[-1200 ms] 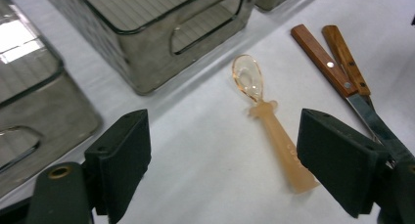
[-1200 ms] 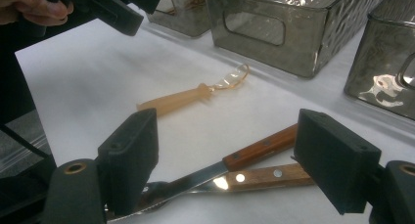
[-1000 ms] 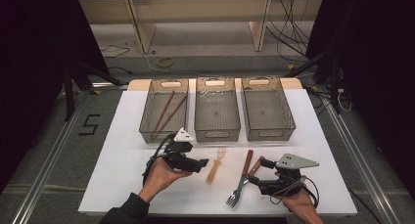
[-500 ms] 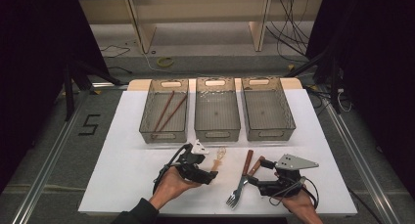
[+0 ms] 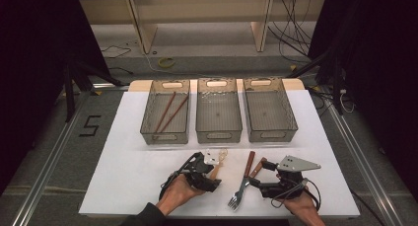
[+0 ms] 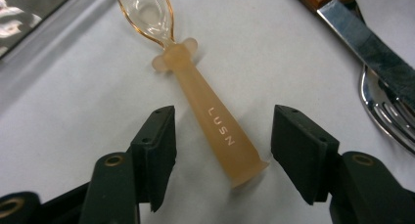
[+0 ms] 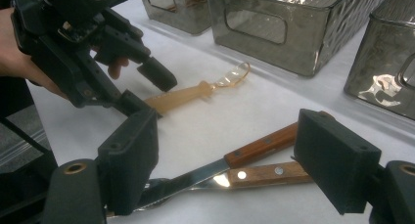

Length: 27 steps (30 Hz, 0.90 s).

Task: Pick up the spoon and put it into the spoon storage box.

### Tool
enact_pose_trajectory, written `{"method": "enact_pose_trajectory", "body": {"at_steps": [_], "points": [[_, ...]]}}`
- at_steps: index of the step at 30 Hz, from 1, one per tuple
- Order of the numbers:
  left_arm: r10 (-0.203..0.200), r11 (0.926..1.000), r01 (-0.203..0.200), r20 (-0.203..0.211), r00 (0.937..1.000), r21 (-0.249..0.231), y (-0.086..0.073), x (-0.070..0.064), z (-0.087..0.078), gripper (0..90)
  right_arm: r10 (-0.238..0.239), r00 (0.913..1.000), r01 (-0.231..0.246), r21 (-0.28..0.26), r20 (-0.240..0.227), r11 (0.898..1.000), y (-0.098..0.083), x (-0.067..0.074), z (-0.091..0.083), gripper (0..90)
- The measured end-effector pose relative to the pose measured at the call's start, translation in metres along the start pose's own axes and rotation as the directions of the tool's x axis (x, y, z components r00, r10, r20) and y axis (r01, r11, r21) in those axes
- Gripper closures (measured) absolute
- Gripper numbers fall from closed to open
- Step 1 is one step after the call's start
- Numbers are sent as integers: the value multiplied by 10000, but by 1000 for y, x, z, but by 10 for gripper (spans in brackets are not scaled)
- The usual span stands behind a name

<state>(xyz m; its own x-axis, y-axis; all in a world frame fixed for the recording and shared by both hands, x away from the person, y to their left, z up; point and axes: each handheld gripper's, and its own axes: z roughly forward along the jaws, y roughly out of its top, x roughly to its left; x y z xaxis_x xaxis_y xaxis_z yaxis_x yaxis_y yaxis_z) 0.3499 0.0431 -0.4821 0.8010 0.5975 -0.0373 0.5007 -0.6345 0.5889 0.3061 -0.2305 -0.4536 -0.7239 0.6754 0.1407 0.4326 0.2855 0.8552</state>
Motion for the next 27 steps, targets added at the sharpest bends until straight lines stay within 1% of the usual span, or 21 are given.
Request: {"method": "enact_pose_trajectory", "body": {"at_steps": [1, 3, 5, 10, 13, 16, 17, 19, 20, 23, 25, 27], "points": [[91, 10000, -91, -41, 10000, -9, 0, -1, 0, 427, -3, 10000, 3, -4, 2, 10000, 0, 0, 0, 256], [83, 10000, -83, -42, 10000, -8, 0, -2, 0, 440, 1, 10000, -1, 4, -3, 10000, 0, 0, 0, 256], [190, 9998, -190, -54, 9998, 9, 0, -2, 0, 458, -7, 10000, 7, 1, -2, 10000, 0, 0, 0, 256], [238, 9997, -238, -5, 9997, -66, -1, -2, 0, 517, 8, 10000, -8, -1, -10, 10000, 0, 0, 0, 257], [170, 9998, -169, 101, 9998, -97, -1, 0, -1, 551, -1, 10000, 1, 7, -5, 10000, 0, 0, 0, 257], [185, 9998, -184, 138, 9997, -103, -1, 3, -1, 590, 0, 10000, 0, -6, -16, 10000, 0, 0, 0, 258], [219, 9997, -218, 129, 9997, -104, -1, 4, -2, 611, -25, 10000, 25, 13, -22, 10000, 0, 0, 0, 257], [105, 9998, -102, 202, 9997, -175, -2, 5, -2, 659, -11, 10000, 11, 27, -16, 10000, 0, 0, 0, 257], [93, 9998, -89, 266, 9996, -173, -2, 6, -2, 670, -10, 10000, 10, 7, -16, 10000, 0, 0, 0, 257], [154, 9997, -148, 276, 9995, -213, -2, 6, -2, 697, -26, 10000, 26, 35, -15, 10000, 0, 0, 0, 258], [190, 9996, -182, 382, 9991, -228, -3, 7, -2, 716, -24, 10000, 24, 10, -27, 10000, 0, 0, 0, 258], [137, 9995, -125, 438, 9989, -291, -3, 8, -2, 727, -38, 10000, 38, 9, -40, 10000, 0, 0, 0, 258]]}}
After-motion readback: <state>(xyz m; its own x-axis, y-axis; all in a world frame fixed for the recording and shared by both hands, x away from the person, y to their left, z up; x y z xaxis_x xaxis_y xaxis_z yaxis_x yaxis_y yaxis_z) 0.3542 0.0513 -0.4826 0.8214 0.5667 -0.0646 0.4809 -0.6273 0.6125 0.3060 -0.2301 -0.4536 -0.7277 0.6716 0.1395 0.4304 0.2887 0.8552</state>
